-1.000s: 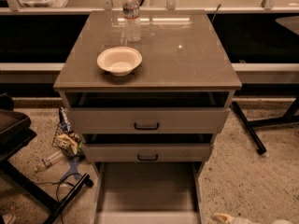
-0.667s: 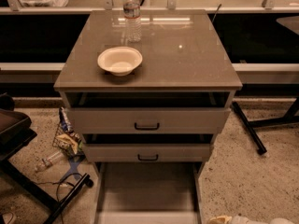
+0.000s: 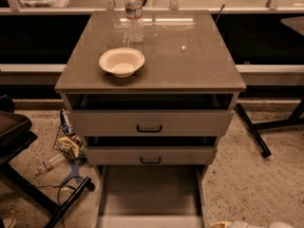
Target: Close bottom drawer
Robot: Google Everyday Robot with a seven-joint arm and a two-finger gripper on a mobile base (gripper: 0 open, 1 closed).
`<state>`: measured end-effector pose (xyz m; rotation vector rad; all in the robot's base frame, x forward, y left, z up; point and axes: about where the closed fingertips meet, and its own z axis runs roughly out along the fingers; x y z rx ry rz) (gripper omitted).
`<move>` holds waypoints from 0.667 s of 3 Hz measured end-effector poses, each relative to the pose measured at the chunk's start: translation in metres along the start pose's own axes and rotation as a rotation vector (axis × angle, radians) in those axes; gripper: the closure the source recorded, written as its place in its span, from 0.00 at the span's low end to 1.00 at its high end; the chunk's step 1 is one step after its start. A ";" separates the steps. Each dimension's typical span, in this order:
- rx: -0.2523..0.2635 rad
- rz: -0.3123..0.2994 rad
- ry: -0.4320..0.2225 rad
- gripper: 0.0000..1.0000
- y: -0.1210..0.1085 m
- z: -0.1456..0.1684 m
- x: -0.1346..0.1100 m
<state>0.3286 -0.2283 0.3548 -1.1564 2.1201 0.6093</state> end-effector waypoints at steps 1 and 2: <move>-0.057 0.065 -0.043 1.00 0.013 0.036 0.026; -0.113 0.145 -0.085 1.00 0.025 0.074 0.061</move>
Offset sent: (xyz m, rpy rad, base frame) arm -0.0378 0.0388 -0.1594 0.2743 0.1951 -0.0609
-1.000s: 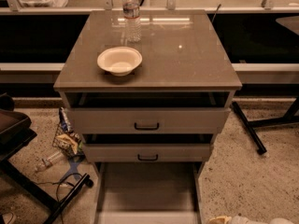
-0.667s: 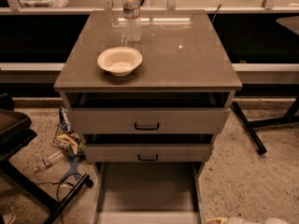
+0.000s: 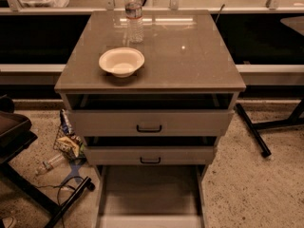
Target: Close bottom drawer
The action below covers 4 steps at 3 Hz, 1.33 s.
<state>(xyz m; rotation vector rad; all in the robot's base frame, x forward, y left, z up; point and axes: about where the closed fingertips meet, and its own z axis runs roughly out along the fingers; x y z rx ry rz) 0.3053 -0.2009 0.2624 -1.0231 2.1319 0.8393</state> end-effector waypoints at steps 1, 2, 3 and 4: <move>-0.038 0.062 -0.033 1.00 0.002 0.029 0.033; -0.069 0.091 -0.063 1.00 0.003 0.051 0.052; -0.101 0.079 -0.085 1.00 -0.006 0.076 0.054; -0.123 0.055 -0.086 1.00 -0.015 0.094 0.048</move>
Offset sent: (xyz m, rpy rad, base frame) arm -0.0171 0.0254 -0.1049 0.1697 0.0863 -0.0277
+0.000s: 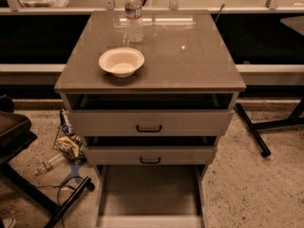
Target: Close bottom drawer
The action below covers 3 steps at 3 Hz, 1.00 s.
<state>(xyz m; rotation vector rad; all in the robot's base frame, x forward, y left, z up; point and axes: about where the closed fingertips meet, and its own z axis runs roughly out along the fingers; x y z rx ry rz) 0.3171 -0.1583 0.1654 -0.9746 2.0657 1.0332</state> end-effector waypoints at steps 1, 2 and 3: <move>0.010 -0.045 -0.011 1.00 -0.023 0.006 -0.022; 0.028 -0.059 -0.031 1.00 -0.043 0.006 -0.036; 0.036 -0.059 -0.053 1.00 -0.073 0.021 -0.057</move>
Offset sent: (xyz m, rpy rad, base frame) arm 0.0881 -0.0118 0.0154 -0.0030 -0.1091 -0.0278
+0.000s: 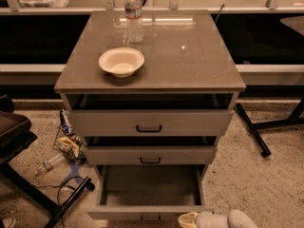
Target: Close bottom drawer
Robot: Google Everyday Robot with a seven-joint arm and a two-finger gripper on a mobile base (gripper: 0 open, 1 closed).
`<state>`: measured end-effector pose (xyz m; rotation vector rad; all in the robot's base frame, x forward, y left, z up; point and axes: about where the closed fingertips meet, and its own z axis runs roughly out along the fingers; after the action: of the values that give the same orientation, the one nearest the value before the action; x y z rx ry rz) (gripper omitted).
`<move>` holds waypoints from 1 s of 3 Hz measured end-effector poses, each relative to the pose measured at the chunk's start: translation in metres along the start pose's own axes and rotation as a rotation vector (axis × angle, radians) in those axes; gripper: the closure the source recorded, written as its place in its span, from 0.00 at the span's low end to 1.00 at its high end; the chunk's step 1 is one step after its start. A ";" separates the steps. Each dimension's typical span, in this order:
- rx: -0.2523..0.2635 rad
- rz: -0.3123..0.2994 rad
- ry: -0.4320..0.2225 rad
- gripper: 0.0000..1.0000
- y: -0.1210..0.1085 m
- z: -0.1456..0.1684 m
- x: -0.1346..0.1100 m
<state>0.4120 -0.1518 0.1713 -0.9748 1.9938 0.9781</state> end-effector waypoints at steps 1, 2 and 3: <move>-0.005 0.005 -0.005 1.00 -0.019 0.020 -0.010; 0.013 0.028 -0.029 1.00 -0.041 0.049 -0.024; 0.033 0.029 -0.050 1.00 -0.058 0.069 -0.045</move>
Offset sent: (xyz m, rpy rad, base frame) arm 0.1029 0.0491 -0.0254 0.0401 0.0053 -0.0861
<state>0.5004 -0.1041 0.1576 -0.8981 1.9811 0.9733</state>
